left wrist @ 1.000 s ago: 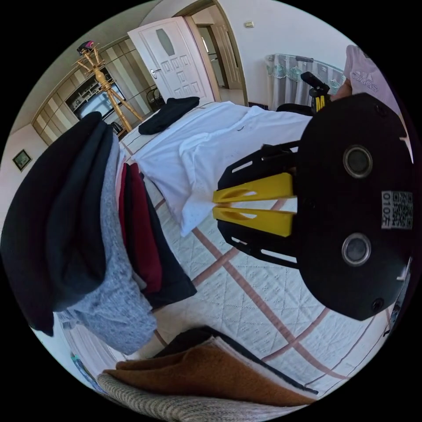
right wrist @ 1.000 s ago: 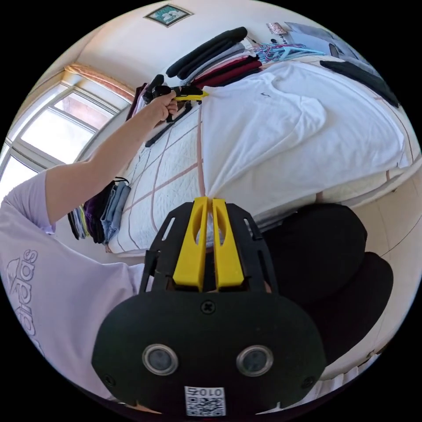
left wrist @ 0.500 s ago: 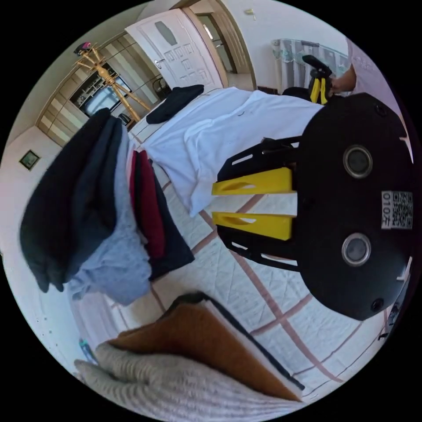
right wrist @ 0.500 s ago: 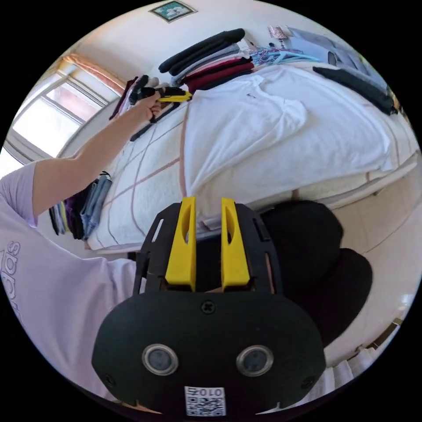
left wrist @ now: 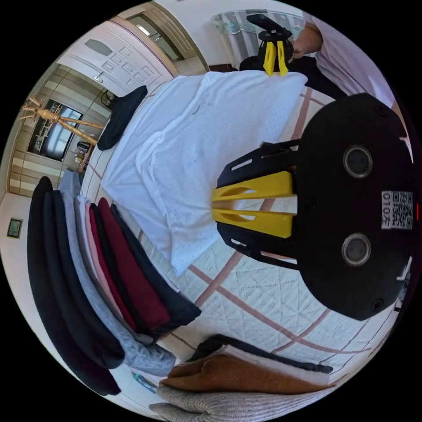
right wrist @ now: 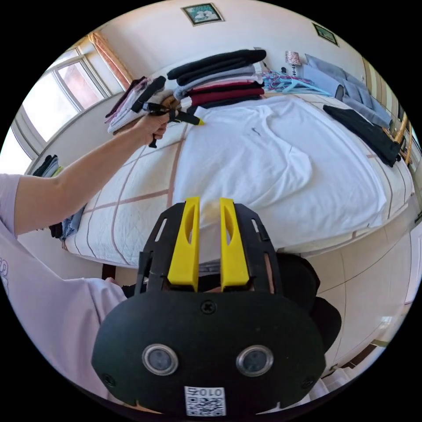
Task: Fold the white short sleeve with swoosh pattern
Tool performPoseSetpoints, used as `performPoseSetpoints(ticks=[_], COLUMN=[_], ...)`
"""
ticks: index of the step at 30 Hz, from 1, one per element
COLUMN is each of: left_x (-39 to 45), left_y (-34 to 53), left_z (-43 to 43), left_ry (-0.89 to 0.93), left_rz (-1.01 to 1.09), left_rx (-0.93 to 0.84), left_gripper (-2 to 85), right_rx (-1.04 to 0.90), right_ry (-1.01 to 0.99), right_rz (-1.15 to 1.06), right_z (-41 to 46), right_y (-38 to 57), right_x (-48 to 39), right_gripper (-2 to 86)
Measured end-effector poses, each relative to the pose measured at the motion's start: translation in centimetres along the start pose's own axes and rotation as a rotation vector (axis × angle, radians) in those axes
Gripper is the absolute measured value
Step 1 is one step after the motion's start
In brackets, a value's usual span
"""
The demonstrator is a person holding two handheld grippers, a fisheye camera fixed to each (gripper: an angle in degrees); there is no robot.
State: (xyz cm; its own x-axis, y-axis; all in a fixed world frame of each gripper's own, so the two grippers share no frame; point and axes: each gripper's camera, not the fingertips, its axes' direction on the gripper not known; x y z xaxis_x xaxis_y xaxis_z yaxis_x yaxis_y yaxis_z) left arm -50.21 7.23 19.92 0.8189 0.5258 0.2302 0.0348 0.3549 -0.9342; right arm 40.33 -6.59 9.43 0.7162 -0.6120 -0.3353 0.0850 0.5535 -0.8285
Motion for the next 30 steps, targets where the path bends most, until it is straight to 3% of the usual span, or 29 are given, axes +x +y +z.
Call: performPoseSetpoints(ticks=[5, 9, 12, 17, 24, 30], left_x=[0.1, 3.0, 7.1, 12.5, 18.5, 19.8], left_y=[0.6, 0.7, 0.0, -5.1, -15.5, -21.3], left_z=[1.4, -0.3, -2.2, -0.3, 9.6, 15.2], left_ry=[0.012, -0.175, -0.249, -0.153, -0.183, -0.167], left_rz=[-0.006, 0.05, 0.219, 0.424, 0.678, 0.781], left_rx=[-0.02, 0.06, 0.241, 0.305, 0.127, 0.027], left_gripper=[0.9, 1.0, 3.1, 6.5, 10.1, 11.3], right_rx=[0.01, 0.039, 0.22, 0.373, 0.294, 0.181], right_ry=[-0.034, -0.13, 0.007, 0.268, 0.286, 0.232], right_rz=[0.009, 0.02, 0.071, 0.213, 0.344, 0.24], right_z=[1.3, -1.5, -6.0, -9.5, -8.8, -5.5], right_y=[0.6, 0.9, 3.2, 6.0, 5.3, 1.6], right_x=[0.9, 2.3, 4.7, 12.1, 25.0, 30.2], right_gripper=[6.0, 6.8, 7.5, 10.0, 12.8, 12.7])
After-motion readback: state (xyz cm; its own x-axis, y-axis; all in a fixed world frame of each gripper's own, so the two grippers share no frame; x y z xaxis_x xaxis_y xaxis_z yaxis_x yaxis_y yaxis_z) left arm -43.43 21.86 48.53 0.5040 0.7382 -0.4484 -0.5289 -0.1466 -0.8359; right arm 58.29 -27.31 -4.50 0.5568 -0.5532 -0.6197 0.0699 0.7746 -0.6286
